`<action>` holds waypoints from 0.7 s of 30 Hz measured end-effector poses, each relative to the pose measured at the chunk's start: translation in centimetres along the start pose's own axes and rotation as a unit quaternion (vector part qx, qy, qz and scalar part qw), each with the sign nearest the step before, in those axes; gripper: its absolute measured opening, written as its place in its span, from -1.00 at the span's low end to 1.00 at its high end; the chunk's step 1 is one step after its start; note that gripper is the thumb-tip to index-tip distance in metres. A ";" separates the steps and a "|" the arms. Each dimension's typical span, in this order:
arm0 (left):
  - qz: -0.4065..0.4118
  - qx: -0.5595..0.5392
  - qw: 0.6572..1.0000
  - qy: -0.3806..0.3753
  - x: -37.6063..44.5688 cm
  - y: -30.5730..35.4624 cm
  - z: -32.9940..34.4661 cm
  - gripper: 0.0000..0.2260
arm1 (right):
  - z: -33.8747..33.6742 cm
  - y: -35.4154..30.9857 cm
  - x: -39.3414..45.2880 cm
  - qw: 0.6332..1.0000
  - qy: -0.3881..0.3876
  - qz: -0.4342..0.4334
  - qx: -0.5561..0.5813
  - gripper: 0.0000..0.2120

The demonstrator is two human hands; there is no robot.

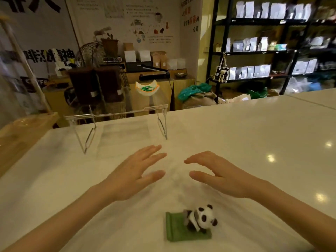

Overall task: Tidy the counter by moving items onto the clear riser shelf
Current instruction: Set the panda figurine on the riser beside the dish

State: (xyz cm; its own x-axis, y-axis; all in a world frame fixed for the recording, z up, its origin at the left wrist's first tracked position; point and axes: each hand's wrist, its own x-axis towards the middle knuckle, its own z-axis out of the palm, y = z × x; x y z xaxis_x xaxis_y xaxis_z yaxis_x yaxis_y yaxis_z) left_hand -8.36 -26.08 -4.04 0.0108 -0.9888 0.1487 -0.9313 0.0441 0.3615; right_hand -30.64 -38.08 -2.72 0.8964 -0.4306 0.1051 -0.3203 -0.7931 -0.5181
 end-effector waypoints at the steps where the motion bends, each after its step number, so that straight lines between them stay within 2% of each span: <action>1: 0.004 -0.021 1.000 -0.016 -0.7 0.4 0.5 -0.48 | 0.2 0.0 -0.7 1.000 -0.007 0.001 0.001 -0.46; 5: 0.022 -0.091 0.995 -0.044 -3.9 2.8 2.2 -0.48 | 1.0 -0.3 -3.8 0.999 -0.031 0.019 0.033 -0.48; 11: 0.057 -0.061 0.996 -0.026 -6.9 5.4 3.7 -0.51 | 2.2 -1.2 -5.9 0.997 -0.050 0.013 0.057 -0.58; 17: 0.033 -0.038 0.999 0.011 -7.7 6.3 4.4 -0.65 | 2.6 -1.9 -6.2 0.998 -0.037 -0.004 0.052 -0.67; 21: 0.026 -0.054 0.998 0.009 -7.7 6.5 4.2 -0.70 | 2.3 -1.8 -5.7 0.998 -0.032 0.008 0.059 -0.67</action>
State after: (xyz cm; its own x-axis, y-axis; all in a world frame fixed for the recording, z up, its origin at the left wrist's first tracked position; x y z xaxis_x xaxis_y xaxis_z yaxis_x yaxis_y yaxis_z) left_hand -16.01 -18.74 -6.68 -0.0296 -0.9819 0.1872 -0.8864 0.1123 0.4491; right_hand -34.50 -33.16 -4.32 0.9106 -0.4110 0.0428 -0.2996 -0.7281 -0.6165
